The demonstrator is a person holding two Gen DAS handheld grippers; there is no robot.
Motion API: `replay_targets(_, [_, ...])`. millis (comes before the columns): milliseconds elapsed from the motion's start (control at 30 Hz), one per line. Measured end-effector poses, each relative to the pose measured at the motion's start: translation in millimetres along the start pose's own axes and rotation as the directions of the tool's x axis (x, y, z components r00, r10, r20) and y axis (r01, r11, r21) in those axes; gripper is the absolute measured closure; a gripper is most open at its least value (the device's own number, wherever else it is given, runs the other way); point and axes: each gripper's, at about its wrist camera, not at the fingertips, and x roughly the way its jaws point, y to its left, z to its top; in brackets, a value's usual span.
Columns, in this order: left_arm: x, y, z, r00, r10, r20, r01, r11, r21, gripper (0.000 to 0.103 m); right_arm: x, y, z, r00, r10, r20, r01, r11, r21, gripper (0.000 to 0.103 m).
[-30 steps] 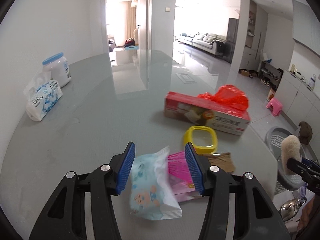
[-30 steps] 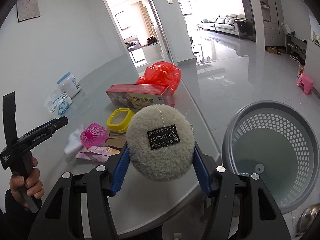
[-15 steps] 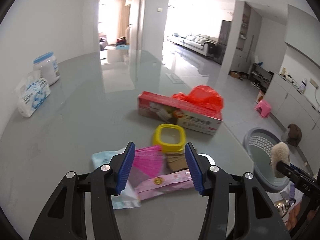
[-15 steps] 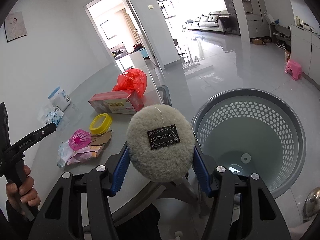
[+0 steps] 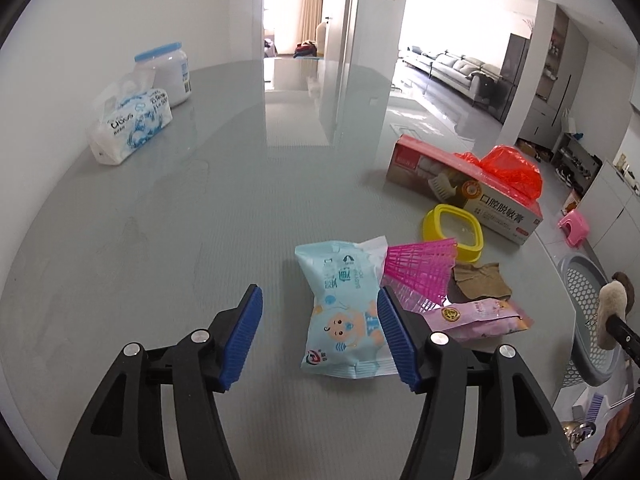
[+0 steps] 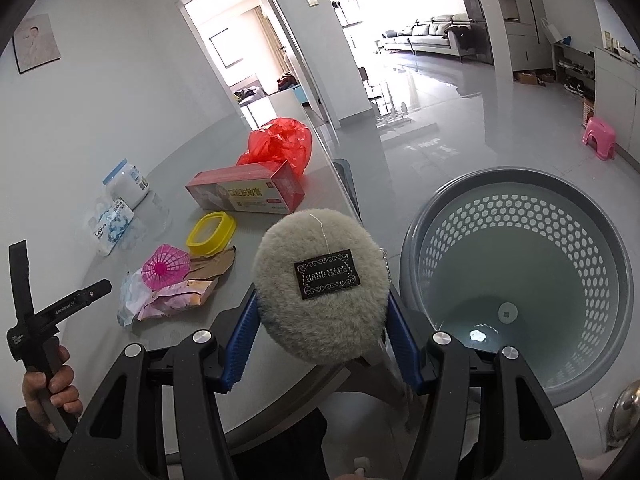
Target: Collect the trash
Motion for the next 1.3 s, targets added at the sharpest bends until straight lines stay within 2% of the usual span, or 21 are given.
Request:
replay_targets(167, [12.1,-4.2,0.4,1.0,0.006,-0.016,-0.006,1.0,-0.001,0.022,1.4,0.7,0.5,1.0,-0.008,-0.006,0.008,1.0,-0.005,0.045])
replay_targets(333, [28.6,-8.7,4.3,0.998,0.027,-0.051,-0.027,1.0,0.004,0.022,5.8,6.1,1.4,1.0,-0.011,-0.016,0.01,1.0,-0.017,0.045])
replay_targets(500, [43.4,-13.1,2.6,0.995,0.054,-0.089,-0.052,0.998,0.017,0.017,8.3,10.5,2.4,1.0,-0.01,-0.021,0.01,1.0,-0.026,0.045])
replay_targets(633, [51.6,-17.5,-0.6,0.99,0.095,-0.108,-0.091,0.995,0.043,0.017,9.3,9.6,2.0,1.0,-0.011,-0.025,0.01,1.0,-0.025,0.045])
replay_targets(733, [56.1,-20.7,-2.8,0.986,0.111,-0.121,-0.104,0.993,0.061,0.022,9.9,9.2,1.1,1.0,-0.011,-0.029,0.01,1.0,-0.024,0.045])
replay_targets(933, [58.3,-19.6,-5.2,0.987,0.095,-0.132,-0.089,0.995,0.054,0.044,9.9,9.1,0.9,1.0,-0.009,-0.028,0.009,1.0,-0.022,0.045])
replay_targets(1100, [53.0,-16.3,-7.0,0.988,0.085,-0.129,-0.081,0.996,0.042,0.049,9.1,8.8,0.3,1.0,-0.005,-0.025,0.005,1.0,-0.02,0.045])
replay_targets(1300, [24.5,-19.9,-4.2,0.993,0.093,-0.067,-0.09,0.995,0.045,0.049,3.9,6.7,0.4,1.0,0.005,-0.012,-0.006,1.0,-0.014,0.045])
